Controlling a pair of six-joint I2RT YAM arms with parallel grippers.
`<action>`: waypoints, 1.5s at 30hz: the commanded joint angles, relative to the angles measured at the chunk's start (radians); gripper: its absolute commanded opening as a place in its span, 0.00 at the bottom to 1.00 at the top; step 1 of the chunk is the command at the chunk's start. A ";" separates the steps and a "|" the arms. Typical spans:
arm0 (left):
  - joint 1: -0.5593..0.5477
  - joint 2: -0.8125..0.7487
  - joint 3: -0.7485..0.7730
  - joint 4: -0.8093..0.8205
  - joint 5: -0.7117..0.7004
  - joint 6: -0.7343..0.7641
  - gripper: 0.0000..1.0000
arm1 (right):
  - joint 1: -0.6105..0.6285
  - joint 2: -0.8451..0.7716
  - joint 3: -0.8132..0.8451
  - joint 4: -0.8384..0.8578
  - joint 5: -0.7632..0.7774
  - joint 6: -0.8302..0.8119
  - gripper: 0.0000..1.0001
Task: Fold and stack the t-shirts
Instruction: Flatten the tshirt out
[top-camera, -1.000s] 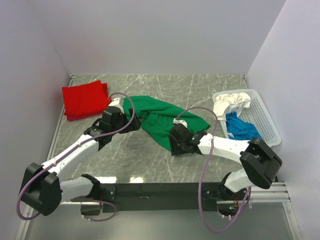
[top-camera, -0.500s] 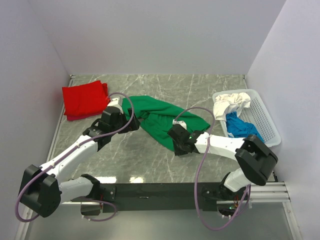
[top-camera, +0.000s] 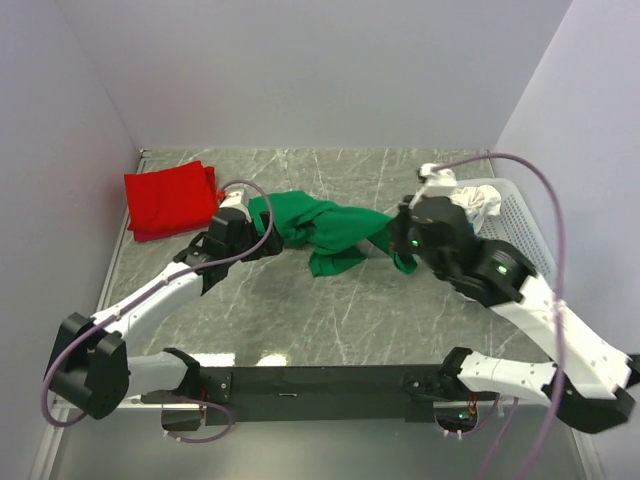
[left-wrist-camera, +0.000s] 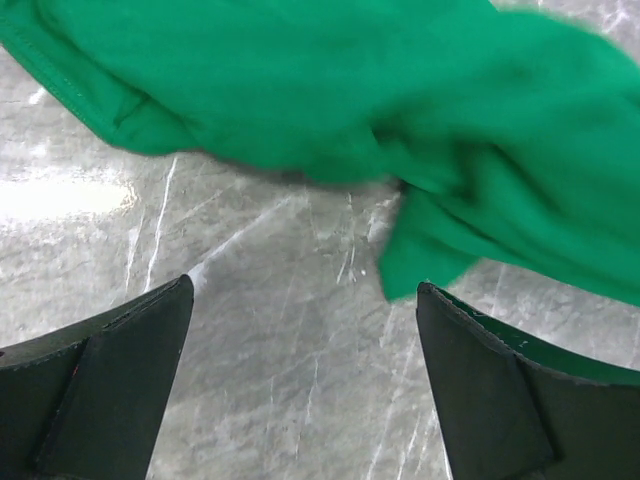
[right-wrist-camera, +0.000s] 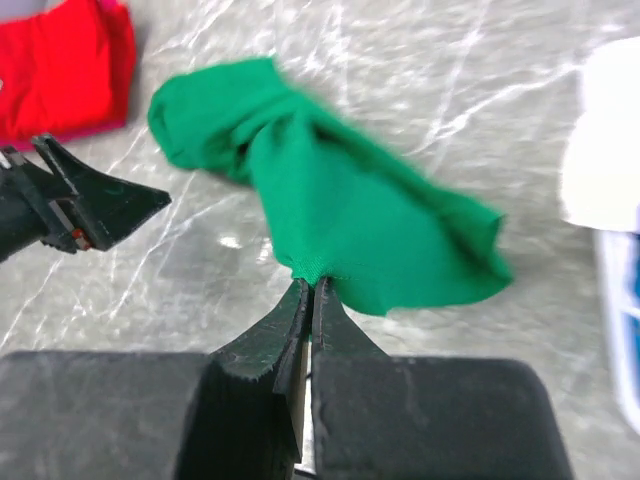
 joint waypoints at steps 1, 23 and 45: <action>-0.003 0.050 0.036 0.073 0.007 0.003 0.99 | 0.004 -0.065 0.010 -0.181 0.107 0.000 0.00; -0.199 0.268 0.043 0.141 -0.027 -0.049 0.95 | 0.005 -0.221 -0.093 -0.227 0.143 0.057 0.00; -0.255 0.397 0.056 0.139 -0.064 -0.033 0.73 | 0.002 -0.210 -0.117 -0.186 0.123 0.048 0.00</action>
